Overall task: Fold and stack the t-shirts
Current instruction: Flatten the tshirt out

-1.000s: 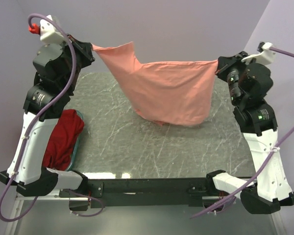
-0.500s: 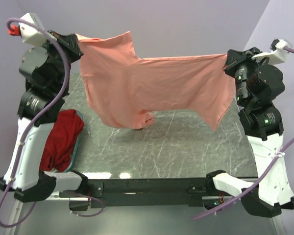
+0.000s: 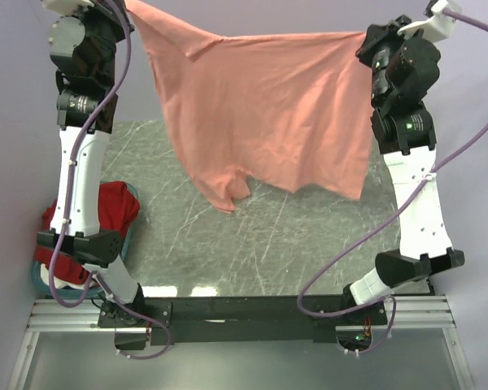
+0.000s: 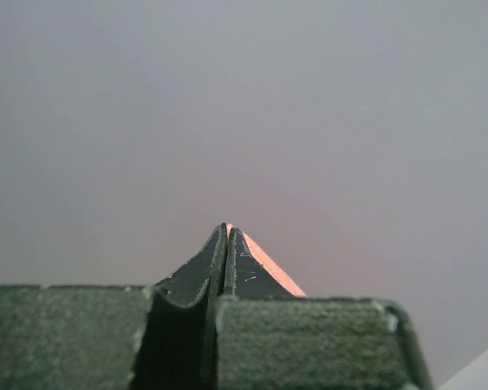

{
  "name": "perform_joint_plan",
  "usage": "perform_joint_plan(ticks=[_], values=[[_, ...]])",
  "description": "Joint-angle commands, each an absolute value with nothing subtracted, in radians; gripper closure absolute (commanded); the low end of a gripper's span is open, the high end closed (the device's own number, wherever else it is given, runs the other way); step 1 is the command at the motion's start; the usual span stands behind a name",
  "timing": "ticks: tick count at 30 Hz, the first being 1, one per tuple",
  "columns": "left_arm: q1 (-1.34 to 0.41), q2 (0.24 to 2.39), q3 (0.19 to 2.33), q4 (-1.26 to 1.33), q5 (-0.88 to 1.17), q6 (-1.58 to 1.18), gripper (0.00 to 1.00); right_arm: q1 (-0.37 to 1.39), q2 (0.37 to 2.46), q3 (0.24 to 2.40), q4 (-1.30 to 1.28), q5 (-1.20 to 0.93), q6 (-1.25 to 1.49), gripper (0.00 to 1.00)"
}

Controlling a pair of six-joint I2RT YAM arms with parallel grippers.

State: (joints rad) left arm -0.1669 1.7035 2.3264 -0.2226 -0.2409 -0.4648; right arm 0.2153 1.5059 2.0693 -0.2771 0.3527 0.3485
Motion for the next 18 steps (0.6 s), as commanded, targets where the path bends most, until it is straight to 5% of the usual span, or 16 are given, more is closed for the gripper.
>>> perform_joint_plan(ticks=[1, 8, 15, 17, 18], values=[[-0.135, 1.661, 2.405, -0.029, -0.111, -0.498, 0.99, 0.193, 1.508, 2.209, -0.176, 0.37, 0.305, 1.0], [-0.115, 1.478, 2.143, -0.008, -0.11, -0.531, 0.99, 0.189, 1.347, 1.917, -0.109, 0.38, 0.337, 1.0], [-0.115, 1.053, 1.415, -0.048, -0.087, -0.745, 0.99, 0.179, 0.967, 1.182, -0.063, 0.33, 0.537, 0.99], [-0.115, 0.947, 1.219, -0.099, -0.092, -0.805, 0.99, 0.179, 0.832, 0.926, -0.074, 0.302, 0.635, 0.91], [-0.117, 0.845, 1.034, -0.126, -0.094, -0.881, 0.99, 0.178, 0.792, 0.841, -0.078, 0.244, 0.668, 0.77]])
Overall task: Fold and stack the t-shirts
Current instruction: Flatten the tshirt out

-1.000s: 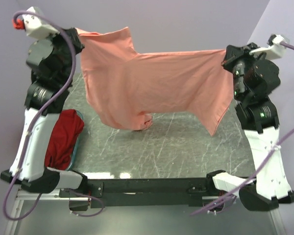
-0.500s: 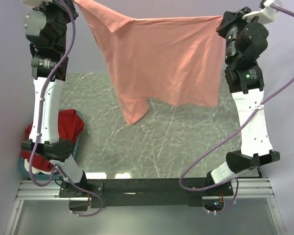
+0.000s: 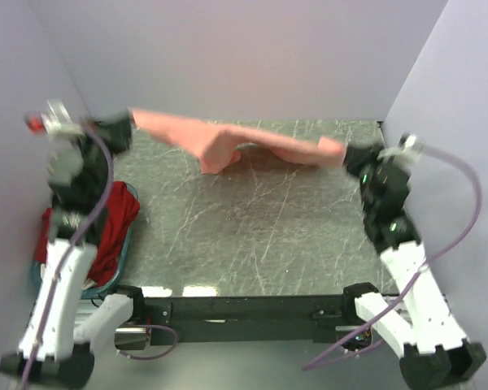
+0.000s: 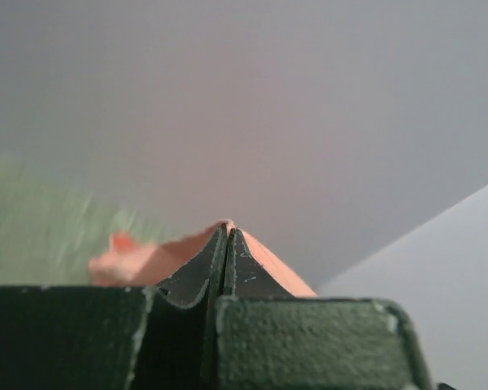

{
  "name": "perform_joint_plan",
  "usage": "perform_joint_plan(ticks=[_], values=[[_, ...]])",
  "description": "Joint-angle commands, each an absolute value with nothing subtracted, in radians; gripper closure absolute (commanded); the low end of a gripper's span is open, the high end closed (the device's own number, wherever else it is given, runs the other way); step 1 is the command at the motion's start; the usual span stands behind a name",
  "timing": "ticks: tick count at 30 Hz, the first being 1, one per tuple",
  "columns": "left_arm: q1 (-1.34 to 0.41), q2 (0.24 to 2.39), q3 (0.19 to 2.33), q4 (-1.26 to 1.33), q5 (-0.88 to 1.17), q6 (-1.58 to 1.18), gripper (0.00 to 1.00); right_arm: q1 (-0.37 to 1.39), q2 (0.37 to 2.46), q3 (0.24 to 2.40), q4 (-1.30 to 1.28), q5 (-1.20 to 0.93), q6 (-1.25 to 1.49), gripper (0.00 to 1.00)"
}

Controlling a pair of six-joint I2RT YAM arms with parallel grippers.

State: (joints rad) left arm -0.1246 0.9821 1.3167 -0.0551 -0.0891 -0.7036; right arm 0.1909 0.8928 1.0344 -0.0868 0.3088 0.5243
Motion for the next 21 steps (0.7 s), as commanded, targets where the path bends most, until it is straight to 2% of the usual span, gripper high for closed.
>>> perform_joint_plan(ticks=[1, 2, 3, 5, 6, 8, 9, 13, 21], values=[[-0.117, 0.794, 0.94, -0.142, -0.074, -0.905, 0.99, 0.179, 0.713, 0.683, -0.078, 0.21, 0.727, 0.68], [-0.118, 0.699, 0.77, -0.181, -0.034, -0.932, 0.99, 0.178, 0.678, 0.616, -0.084, 0.163, 0.742, 0.61], [-0.117, 0.652, 0.693, -0.213, -0.011, -0.955, 0.96, 0.179, 0.649, 0.556, -0.1, 0.106, 0.755, 0.52], [-0.12, 0.563, 0.516, -0.259, 0.009, -0.969, 0.78, 0.178, 0.568, 0.427, -0.141, 0.069, 0.785, 0.43], [-0.118, 0.475, 0.479, -0.358, 0.002, -0.98, 0.66, 0.178, 0.543, 0.395, -0.168, 0.052, 0.784, 0.36], [-0.126, 0.349, 0.415, -0.429, -0.032, -1.017, 0.57, 0.179, 0.482, 0.328, -0.216, 0.052, 0.792, 0.31], [-0.146, 0.313, 0.402, -0.42, -0.032, -1.032, 0.49, 0.179, 0.471, 0.313, -0.218, 0.048, 0.788, 0.27], [-0.172, 0.304, 0.417, -0.491, -0.101, -1.111, 0.42, 0.179, 0.494, 0.304, -0.242, 0.072, 0.788, 0.27], [-0.187, 0.61, 0.476, -0.506, -0.17, -1.13, 0.46, 0.178, 0.759, 0.454, -0.294, 0.187, 0.775, 0.27]])
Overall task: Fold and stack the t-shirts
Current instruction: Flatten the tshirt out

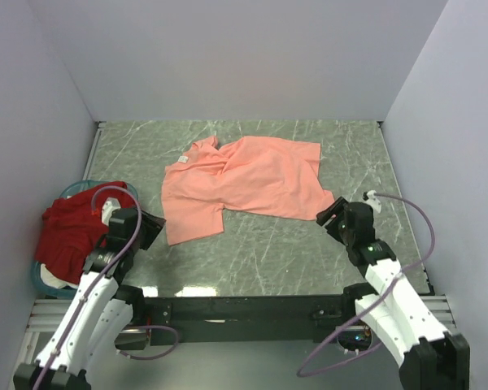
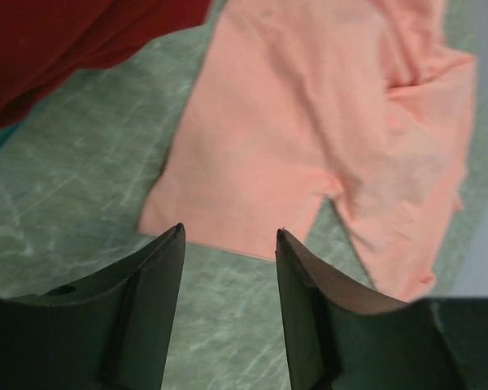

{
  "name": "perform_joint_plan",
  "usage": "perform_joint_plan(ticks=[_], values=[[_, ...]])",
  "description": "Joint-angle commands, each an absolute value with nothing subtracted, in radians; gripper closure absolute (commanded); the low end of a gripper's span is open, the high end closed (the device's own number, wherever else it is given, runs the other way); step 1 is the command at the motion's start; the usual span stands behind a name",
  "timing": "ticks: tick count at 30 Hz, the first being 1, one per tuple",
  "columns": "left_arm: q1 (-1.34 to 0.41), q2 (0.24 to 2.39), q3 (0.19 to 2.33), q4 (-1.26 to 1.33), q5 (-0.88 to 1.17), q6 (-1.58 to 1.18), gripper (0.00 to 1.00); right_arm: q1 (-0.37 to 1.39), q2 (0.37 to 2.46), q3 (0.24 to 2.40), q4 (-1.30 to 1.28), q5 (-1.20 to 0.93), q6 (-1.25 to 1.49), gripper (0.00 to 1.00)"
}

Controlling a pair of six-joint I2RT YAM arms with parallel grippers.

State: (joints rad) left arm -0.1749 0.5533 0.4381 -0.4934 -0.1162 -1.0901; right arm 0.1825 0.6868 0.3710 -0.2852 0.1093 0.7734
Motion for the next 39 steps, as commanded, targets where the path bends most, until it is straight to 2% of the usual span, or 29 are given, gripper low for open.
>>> perform_joint_plan(ticks=[1, 9, 19, 31, 39], values=[[-0.195, 0.621, 0.479, -0.508, -0.19, -1.14, 0.46, 0.178, 0.776, 0.481, -0.305, 0.199, 0.775, 0.27], [-0.276, 0.741, 0.495, -0.486, -0.31, -1.203, 0.46, 0.161, 0.9, 0.566, -0.377, 0.333, 0.801, 0.29], [-0.437, 0.965, 0.558, -0.506, -0.448, -1.279, 0.45, 0.065, 1.061, 0.634, -0.316, 0.299, 0.779, 0.3], [-0.46, 1.078, 0.549, -0.525, -0.508, -1.325, 0.45, -0.023, 1.164, 0.604, -0.212, 0.175, 0.752, 0.3], [-0.46, 1.196, 0.571, -0.442, -0.5, -1.283, 0.39, -0.026, 1.187, 0.597, -0.189, 0.15, 0.744, 0.31]])
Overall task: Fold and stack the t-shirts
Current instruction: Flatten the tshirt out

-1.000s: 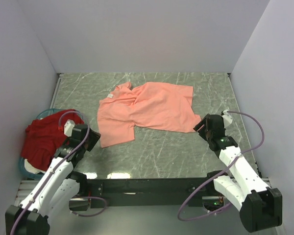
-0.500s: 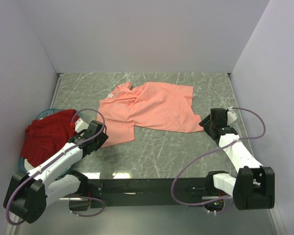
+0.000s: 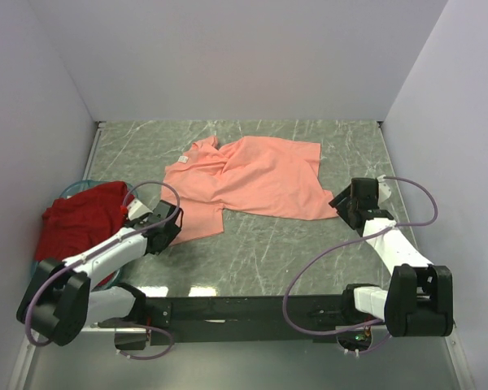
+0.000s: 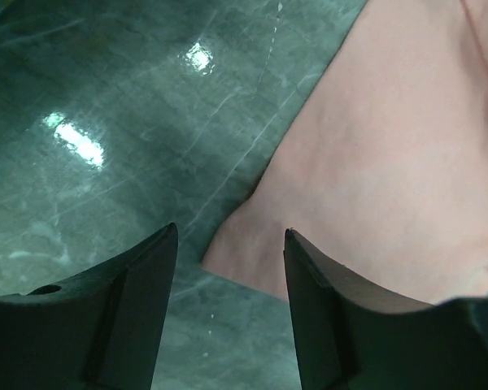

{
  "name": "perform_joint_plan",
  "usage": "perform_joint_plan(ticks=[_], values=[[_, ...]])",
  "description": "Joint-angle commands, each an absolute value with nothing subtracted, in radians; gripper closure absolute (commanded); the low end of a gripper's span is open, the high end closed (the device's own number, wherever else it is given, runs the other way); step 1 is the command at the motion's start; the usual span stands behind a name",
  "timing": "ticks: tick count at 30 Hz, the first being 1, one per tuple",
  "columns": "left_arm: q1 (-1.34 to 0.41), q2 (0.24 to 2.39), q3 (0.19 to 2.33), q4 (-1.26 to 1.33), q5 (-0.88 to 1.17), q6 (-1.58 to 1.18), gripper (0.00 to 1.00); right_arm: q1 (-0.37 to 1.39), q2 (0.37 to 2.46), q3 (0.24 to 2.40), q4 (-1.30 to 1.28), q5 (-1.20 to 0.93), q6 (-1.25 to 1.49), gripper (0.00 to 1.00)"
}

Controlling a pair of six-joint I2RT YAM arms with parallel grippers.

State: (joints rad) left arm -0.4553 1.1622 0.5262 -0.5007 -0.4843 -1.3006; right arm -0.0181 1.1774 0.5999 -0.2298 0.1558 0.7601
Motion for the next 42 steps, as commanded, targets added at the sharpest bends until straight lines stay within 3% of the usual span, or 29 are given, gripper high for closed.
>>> perform_joint_plan(ticks=[1, 4, 6, 7, 10, 11, 25, 42], values=[[-0.46, 1.224, 0.574, -0.425, -0.496, -1.279, 0.39, -0.028, 1.189, 0.598, -0.19, 0.147, 0.742, 0.3], [-0.46, 1.279, 0.58, -0.391, -0.486, -1.264, 0.42, -0.029, 1.201, 0.604, -0.189, 0.146, 0.738, 0.3], [-0.46, 1.302, 0.584, -0.38, -0.482, -1.256, 0.51, -0.032, 1.209, 0.606, -0.187, 0.144, 0.735, 0.31], [-0.46, 1.321, 0.587, -0.374, -0.483, -1.252, 0.65, -0.034, 1.215, 0.606, -0.186, 0.144, 0.735, 0.3], [-0.46, 1.322, 0.616, -0.39, -0.492, -1.232, 0.86, -0.04, 1.223, 0.601, -0.183, 0.146, 0.732, 0.31], [-0.46, 1.313, 0.626, -0.412, -0.506, -1.229, 0.99, -0.041, 1.227, 0.598, -0.181, 0.144, 0.732, 0.31], [-0.457, 0.898, 0.704, -0.653, -0.615, -1.189, 1.0, -0.044, 1.192, 0.561, -0.164, 0.077, 0.732, 0.33], [-0.454, 0.785, 0.707, -0.704, -0.614, -1.189, 0.99, -0.04, 1.127, 0.511, -0.187, 0.011, 0.716, 0.38]])
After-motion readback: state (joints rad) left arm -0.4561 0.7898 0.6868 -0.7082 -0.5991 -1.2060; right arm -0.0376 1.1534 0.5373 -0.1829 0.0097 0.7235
